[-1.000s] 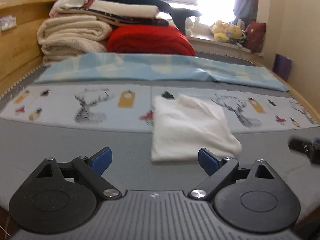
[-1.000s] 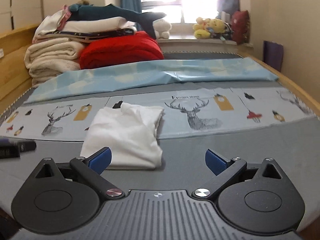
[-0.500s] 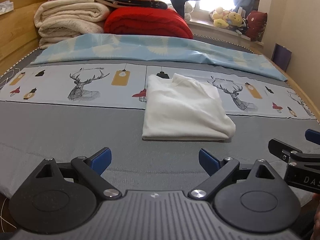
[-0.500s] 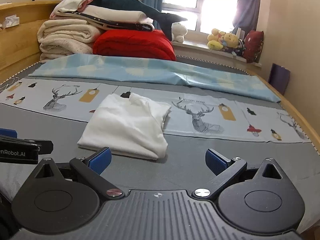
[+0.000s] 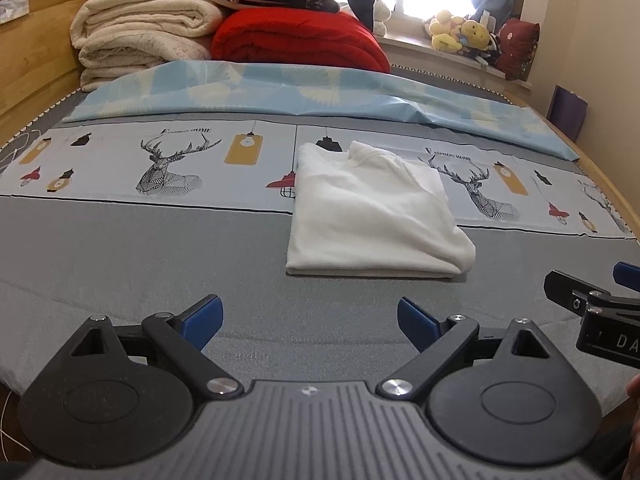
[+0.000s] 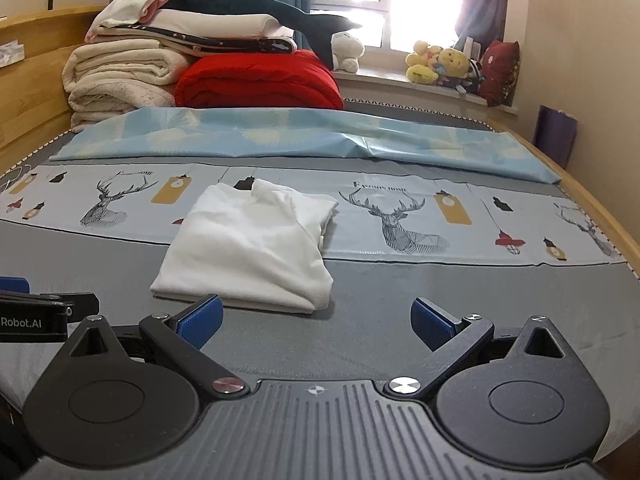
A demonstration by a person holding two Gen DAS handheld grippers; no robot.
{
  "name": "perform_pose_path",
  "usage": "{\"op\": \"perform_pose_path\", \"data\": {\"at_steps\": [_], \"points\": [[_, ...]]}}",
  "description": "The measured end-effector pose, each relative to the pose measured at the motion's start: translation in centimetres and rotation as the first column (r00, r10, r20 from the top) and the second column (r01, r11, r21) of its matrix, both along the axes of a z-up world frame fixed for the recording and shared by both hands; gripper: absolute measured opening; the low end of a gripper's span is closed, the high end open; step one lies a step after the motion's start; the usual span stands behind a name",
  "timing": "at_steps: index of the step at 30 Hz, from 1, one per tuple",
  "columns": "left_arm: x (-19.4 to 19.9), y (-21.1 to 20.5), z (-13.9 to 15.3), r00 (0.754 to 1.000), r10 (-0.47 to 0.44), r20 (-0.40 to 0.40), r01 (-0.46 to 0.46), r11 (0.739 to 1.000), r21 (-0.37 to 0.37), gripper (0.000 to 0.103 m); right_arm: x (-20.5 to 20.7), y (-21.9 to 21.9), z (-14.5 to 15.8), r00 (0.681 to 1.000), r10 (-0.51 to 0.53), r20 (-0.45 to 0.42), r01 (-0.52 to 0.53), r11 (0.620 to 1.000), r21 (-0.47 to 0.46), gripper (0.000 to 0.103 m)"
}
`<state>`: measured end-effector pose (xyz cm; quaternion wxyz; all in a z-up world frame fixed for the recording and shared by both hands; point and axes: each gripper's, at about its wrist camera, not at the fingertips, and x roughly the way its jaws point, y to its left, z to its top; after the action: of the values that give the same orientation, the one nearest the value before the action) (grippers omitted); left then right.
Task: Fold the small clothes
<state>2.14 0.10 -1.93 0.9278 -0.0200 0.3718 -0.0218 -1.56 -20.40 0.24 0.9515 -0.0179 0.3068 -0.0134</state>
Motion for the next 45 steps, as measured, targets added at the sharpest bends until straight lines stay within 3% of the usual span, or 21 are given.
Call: {"op": "perform_pose_path", "data": {"at_steps": [45], "points": [[0.05,-0.53,-0.25,1.0,-0.015,0.004,0.015,1.0,-0.006,0.096,0.1,0.2,-0.24,1.0,0.012,-0.007,-0.012,1.0,-0.004,0.1]]}}
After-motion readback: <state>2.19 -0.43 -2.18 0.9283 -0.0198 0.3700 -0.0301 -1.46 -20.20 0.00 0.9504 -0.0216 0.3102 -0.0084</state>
